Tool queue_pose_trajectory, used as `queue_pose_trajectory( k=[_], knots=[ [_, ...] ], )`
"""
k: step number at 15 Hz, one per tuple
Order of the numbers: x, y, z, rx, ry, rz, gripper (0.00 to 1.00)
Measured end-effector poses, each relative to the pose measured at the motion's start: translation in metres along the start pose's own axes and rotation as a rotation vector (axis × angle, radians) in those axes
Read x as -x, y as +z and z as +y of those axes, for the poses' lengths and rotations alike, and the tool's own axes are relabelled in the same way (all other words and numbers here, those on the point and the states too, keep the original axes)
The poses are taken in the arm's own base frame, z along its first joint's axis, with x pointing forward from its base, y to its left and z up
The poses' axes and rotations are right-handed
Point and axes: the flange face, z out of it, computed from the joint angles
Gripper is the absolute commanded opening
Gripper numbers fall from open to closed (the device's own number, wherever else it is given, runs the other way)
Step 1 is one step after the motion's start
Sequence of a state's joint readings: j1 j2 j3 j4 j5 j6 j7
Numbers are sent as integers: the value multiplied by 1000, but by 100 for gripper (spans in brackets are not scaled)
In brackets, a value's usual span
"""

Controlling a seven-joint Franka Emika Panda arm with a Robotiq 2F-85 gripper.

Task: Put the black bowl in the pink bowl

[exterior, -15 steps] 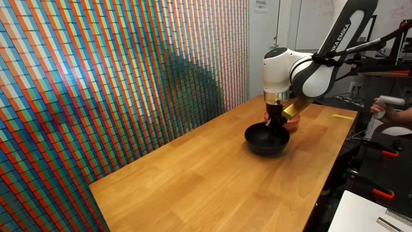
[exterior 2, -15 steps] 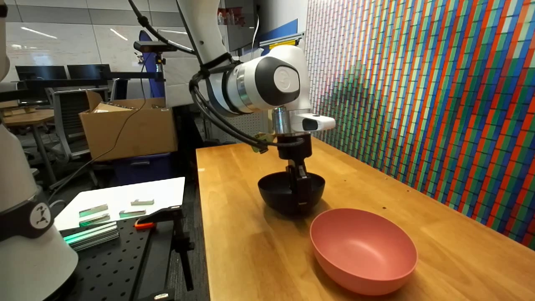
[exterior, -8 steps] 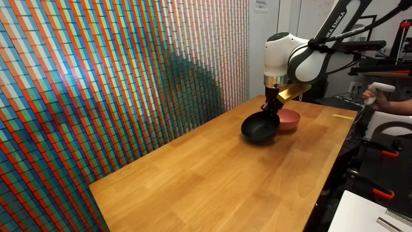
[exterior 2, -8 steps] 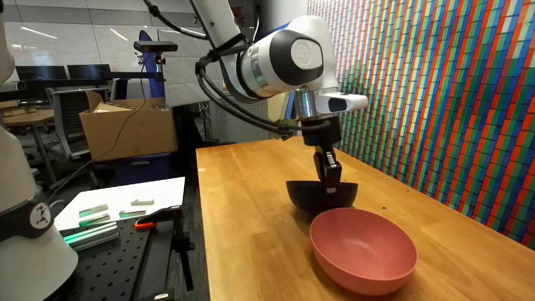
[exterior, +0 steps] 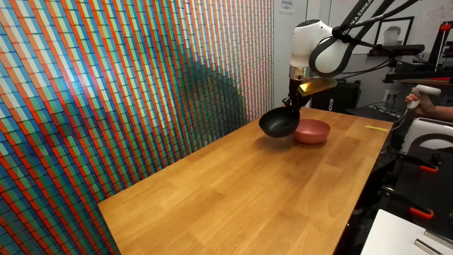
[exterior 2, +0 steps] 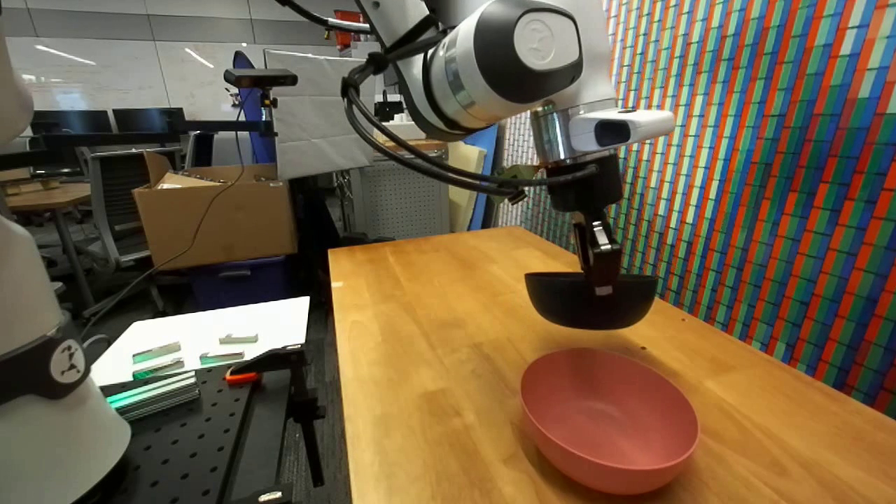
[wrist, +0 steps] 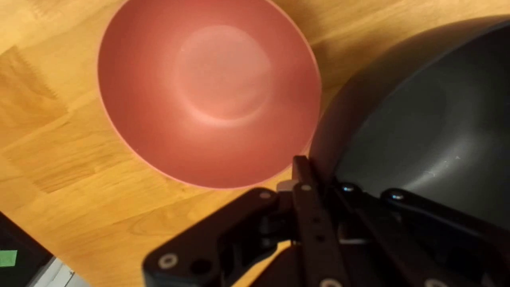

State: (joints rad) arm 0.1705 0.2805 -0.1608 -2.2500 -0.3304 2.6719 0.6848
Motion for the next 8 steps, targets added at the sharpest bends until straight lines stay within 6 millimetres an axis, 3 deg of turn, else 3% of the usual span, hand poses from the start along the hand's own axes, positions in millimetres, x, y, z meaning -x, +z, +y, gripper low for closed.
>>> queue_pose_trajectory(
  k=[3, 8],
  knots=[
    [-11, -2, 27, 16, 51, -4, 5],
    [-13, 14, 87, 64, 138, -51, 5]
  ],
)
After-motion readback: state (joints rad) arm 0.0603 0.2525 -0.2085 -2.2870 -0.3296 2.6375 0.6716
